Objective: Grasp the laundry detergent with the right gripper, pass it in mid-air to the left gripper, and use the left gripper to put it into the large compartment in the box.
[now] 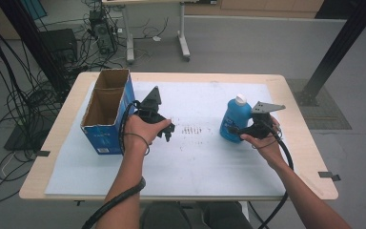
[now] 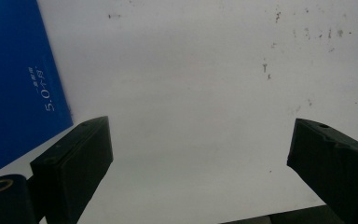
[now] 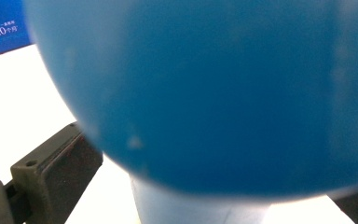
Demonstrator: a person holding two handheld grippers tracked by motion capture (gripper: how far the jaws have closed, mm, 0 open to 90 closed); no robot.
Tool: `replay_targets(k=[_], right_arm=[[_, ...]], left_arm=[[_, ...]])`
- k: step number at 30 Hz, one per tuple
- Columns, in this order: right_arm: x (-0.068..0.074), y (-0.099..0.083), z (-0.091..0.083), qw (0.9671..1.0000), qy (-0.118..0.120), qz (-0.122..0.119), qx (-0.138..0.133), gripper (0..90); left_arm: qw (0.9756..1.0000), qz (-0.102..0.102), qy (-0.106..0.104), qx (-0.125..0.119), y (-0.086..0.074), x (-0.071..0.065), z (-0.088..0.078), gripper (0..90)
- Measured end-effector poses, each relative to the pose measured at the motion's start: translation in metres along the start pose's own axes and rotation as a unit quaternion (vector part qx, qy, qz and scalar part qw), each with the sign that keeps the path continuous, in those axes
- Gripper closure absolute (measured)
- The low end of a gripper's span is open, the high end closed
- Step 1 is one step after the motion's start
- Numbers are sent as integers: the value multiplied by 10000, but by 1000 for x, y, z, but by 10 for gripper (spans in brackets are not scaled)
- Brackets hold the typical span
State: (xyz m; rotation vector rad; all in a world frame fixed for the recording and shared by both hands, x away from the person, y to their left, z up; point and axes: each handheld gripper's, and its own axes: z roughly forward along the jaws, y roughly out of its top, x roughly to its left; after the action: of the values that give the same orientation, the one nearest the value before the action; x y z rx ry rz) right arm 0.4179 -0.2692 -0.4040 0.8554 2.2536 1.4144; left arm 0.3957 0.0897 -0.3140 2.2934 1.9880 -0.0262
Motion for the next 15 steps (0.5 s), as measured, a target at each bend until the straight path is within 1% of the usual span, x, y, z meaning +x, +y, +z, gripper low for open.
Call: replay_targets(k=[15], right_arm=[[0,0,1,10000,26,-22,-20,10]], left_arm=[[10000,22,-7,1,0,0,-1,68]])
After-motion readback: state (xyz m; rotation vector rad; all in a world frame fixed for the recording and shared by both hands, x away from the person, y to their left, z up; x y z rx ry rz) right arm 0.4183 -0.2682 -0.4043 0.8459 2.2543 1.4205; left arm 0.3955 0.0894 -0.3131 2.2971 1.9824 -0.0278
